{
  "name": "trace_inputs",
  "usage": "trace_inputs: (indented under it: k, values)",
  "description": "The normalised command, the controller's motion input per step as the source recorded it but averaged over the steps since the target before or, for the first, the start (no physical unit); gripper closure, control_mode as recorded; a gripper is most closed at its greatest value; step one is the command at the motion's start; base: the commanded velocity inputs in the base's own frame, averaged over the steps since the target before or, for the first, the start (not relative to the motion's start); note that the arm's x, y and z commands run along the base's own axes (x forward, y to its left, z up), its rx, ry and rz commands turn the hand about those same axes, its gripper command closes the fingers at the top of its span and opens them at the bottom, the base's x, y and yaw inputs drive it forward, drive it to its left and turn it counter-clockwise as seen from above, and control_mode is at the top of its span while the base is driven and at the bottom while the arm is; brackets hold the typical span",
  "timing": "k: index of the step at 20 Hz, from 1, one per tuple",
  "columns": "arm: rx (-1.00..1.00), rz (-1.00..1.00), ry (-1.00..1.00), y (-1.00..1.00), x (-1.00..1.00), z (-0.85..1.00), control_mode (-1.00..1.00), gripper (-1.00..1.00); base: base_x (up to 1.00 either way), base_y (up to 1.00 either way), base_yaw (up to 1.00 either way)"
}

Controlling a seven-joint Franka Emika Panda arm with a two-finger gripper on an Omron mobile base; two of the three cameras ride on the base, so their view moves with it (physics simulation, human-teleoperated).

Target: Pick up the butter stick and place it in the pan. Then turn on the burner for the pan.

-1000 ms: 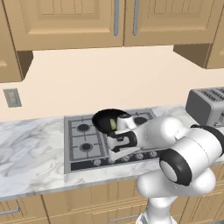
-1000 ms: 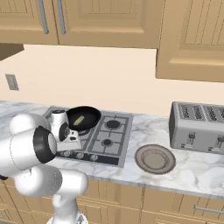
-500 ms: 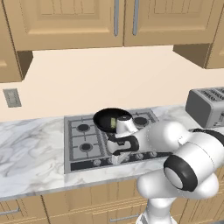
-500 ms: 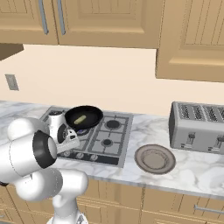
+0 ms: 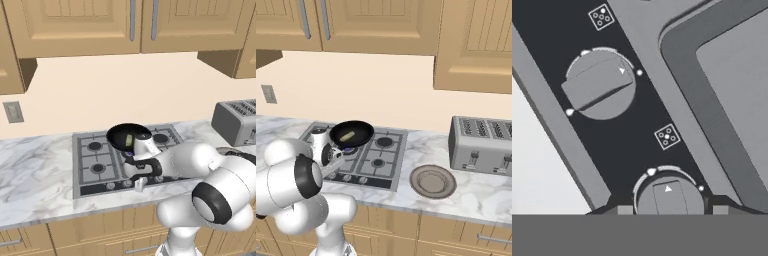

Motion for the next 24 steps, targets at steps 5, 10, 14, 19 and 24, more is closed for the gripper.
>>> trace_inputs:
  k: [5, 10, 14, 19, 24]
  values:
    - [0.00, 0.35, 0.00, 0.00, -0.10, -0.10, -1.00, 1.00, 0.00, 0.00, 0.00]
    - [0.00, 0.34, 0.00, 0.00, -0.13, -0.06, -1.00, 1.00, 0.00, 0.00, 0.00]
    - [0.00, 0.33, 0.00, 0.00, -0.09, -0.05, -1.00, 1.00, 0.00, 0.00, 0.00]
    - [0.00, 0.31, 0.00, 0.00, -0.09, -0.04, -1.00, 1.00, 0.00, 0.00, 0.00]
    - [0.00, 0.28, 0.00, 0.00, -0.01, -0.06, -1.00, 1.00, 0.00, 0.00, 0.00]
